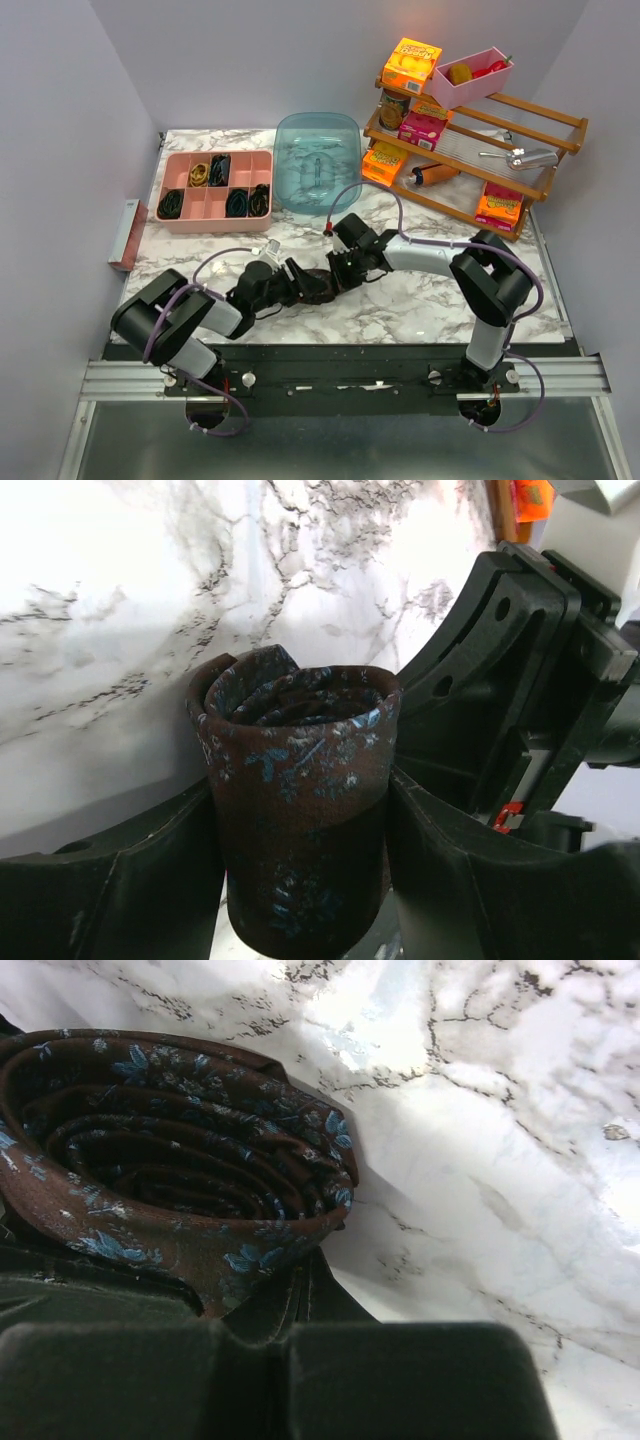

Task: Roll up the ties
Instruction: Pick up the tie at the center of the board.

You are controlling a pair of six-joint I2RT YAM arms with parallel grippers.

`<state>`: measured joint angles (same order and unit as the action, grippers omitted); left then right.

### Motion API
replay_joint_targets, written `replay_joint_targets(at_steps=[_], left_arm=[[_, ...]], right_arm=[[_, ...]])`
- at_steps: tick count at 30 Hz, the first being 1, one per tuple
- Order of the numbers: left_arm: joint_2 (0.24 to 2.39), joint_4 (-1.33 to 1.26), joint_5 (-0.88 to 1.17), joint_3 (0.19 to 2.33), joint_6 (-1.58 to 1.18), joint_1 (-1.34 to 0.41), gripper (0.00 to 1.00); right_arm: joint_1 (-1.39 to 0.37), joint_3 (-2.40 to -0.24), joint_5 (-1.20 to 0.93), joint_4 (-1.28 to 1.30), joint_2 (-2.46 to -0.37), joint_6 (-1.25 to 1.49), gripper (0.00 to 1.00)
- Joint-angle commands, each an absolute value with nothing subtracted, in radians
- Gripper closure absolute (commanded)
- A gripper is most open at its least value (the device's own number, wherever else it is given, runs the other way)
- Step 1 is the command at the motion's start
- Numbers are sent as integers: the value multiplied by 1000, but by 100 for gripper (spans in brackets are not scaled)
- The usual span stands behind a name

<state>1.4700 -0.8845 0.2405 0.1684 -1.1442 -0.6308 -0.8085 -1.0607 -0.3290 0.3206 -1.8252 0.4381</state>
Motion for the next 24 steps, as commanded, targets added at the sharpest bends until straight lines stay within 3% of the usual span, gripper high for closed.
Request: replay_joint_targets(at_steps=[1,9,17,19,24], left_arm=[[1603,-1069,330,166,-1158,-660,39],[1641,-1180,322,155,-1177,-660,53],[1457,-867,258,218,-1063,-660,61],[1409,-762,239,253,-1034,-660,71],[1336,-566,204,369,-948,-655,72]], right_arm=[[-818,-1094,-313,302,-1853,376,100],[-818,-1085,-268,311,-1824,359,100],[-816,-1089,-210,324,-1746,360,99],[-815,-1086,-201,328,-1712,360,99],[-808,-1075,-176,333,-1632,362,98]])
